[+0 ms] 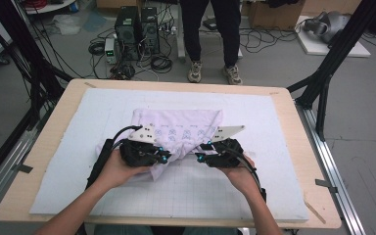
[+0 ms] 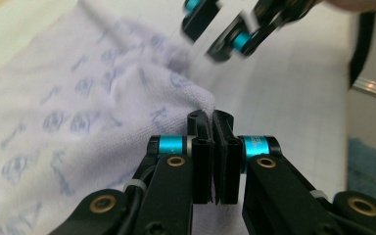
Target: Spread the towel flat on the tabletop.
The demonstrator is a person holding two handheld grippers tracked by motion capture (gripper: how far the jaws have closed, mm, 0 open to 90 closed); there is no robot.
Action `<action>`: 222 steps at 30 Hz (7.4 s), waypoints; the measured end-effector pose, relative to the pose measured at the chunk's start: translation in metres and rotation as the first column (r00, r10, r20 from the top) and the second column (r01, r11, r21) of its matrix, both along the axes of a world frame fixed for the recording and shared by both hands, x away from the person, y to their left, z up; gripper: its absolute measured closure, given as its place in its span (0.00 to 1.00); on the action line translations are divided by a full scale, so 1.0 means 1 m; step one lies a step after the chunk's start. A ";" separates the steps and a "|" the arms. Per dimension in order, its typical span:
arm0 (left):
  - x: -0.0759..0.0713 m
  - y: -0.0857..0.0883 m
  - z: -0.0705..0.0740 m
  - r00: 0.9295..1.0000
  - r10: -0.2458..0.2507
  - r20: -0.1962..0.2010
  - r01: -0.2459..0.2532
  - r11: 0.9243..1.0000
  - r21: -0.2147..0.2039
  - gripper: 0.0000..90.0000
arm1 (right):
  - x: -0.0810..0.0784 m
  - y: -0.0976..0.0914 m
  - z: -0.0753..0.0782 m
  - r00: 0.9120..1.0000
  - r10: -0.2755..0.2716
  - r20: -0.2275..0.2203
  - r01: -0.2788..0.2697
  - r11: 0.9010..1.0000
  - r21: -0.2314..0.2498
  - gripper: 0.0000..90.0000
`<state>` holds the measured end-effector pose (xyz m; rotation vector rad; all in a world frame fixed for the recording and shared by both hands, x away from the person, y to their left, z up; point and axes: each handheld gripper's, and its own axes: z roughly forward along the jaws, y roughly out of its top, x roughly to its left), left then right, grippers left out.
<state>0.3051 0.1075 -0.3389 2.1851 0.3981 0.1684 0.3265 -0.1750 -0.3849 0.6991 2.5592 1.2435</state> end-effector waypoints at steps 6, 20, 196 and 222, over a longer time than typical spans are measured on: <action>0.014 0.024 -0.002 0.995 0.094 0.029 -0.095 0.995 0.026 0.97 | -0.002 0.002 -0.003 1.000 0.005 0.000 -0.005 1.000 0.001 0.67; 0.057 0.117 -0.043 0.927 0.369 -0.062 -0.364 0.928 0.074 0.70 | 0.017 0.072 -0.030 0.997 0.061 -0.036 -0.062 0.998 -0.026 0.67; 0.005 0.079 -0.022 0.973 0.226 0.045 -0.228 0.972 0.057 0.91 | -0.030 -0.069 0.034 0.999 0.030 -0.014 -0.030 0.998 -0.057 0.99; -0.007 0.038 -0.074 0.994 0.098 -0.043 -0.088 0.975 0.203 0.56 | -0.030 0.010 -0.031 0.996 0.090 -0.021 -0.092 0.989 -0.118 0.68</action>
